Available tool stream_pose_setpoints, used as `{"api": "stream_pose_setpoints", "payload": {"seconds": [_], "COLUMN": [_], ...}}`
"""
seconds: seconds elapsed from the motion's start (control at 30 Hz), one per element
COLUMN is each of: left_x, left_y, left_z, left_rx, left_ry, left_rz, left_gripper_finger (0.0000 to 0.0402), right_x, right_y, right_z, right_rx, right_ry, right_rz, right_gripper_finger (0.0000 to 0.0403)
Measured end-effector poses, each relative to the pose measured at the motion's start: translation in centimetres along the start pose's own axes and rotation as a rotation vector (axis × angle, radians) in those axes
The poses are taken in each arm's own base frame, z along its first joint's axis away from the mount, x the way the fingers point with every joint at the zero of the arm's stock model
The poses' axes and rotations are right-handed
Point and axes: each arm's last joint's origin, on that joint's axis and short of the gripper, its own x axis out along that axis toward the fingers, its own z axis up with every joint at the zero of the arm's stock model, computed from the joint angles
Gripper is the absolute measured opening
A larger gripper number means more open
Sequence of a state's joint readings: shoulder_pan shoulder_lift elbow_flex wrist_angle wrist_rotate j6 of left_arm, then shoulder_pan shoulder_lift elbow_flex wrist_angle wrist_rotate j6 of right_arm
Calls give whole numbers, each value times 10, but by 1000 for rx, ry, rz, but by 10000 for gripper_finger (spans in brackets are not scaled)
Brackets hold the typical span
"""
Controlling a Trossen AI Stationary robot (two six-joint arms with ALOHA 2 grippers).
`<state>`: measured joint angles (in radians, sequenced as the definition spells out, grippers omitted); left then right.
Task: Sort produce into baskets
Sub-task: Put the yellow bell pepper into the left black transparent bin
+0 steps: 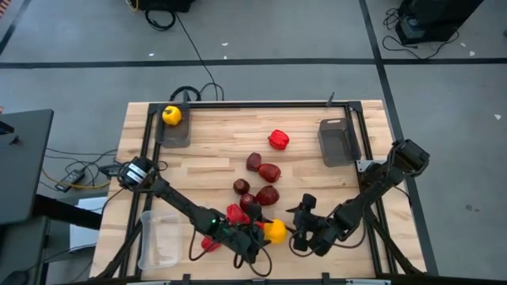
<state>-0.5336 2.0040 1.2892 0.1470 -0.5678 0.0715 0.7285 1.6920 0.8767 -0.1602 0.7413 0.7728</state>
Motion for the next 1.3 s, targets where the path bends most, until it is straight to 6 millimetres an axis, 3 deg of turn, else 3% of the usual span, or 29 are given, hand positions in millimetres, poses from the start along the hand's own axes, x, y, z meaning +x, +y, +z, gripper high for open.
{"api": "stream_pose_setpoints", "payload": {"seconds": [0.27, 0.6, 0.87, 1.03, 1.3], "left_x": [9, 17, 17, 17, 17], "left_y": [8, 13, 12, 12, 12], "left_z": [-4, -10, -11, -11, -12], "left_rx": [-87, -90, -83, -85, -74], "left_ry": [16, 40, 51, 51, 61], "left_rz": [11, 19, -17, -17, -18], "left_gripper_finger": [325, 325, 325, 325, 325], "right_x": [9, 3, -9, 6, 19], "right_y": [-8, -21, -14, -4, -3], "right_z": [9, 13, 8, -6, -7], "right_rx": [25, -140, -88, -127, -150], "right_ry": [-16, -49, 162, 175, 137], "right_rz": [-36, -188, 73, 87, 61], "right_gripper_finger": [227, 226, 212, 194, 191]}}
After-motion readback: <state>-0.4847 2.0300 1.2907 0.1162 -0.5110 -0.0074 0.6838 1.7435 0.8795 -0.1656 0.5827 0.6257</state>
